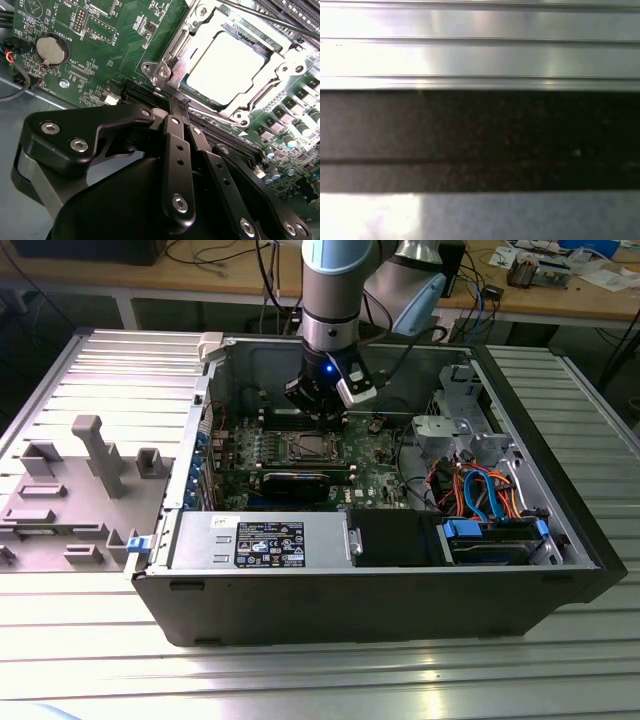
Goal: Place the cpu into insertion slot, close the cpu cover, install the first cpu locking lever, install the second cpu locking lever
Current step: 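Install the first cpu locking lever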
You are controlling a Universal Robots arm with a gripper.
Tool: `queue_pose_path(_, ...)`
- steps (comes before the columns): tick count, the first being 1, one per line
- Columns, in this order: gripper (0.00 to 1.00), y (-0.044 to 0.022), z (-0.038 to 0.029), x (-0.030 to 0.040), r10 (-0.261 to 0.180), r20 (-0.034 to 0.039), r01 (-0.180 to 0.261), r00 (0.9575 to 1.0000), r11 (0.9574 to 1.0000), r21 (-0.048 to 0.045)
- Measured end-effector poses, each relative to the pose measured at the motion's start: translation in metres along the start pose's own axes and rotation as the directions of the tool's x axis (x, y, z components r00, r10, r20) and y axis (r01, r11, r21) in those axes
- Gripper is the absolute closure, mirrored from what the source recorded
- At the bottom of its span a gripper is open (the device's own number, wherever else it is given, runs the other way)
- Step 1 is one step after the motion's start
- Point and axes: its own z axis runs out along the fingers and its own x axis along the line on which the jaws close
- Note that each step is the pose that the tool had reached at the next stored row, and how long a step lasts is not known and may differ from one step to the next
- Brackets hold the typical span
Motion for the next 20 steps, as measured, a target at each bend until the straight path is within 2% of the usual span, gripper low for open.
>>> queue_pose_path(8,0.89,0.0001,-0.0013,-0.0001,0.0,0.0002,0.0,1.0,1.0,-0.0001)
queue_pose_path(9,0.89,-0.0001,-0.0006,0.0,0.0,0.0,0.0,1.0,1.0,0.001)
queue_pose_path(12,0.89,-0.0012,0.0031,0.0001,0.0,-0.0002,0.0,1.0,0.9999,0.0124)
queue_pose_path(20,0.89,-0.0013,0.0044,0.0001,0.0,0.0001,0.0,1.0,0.9999,0.0127)
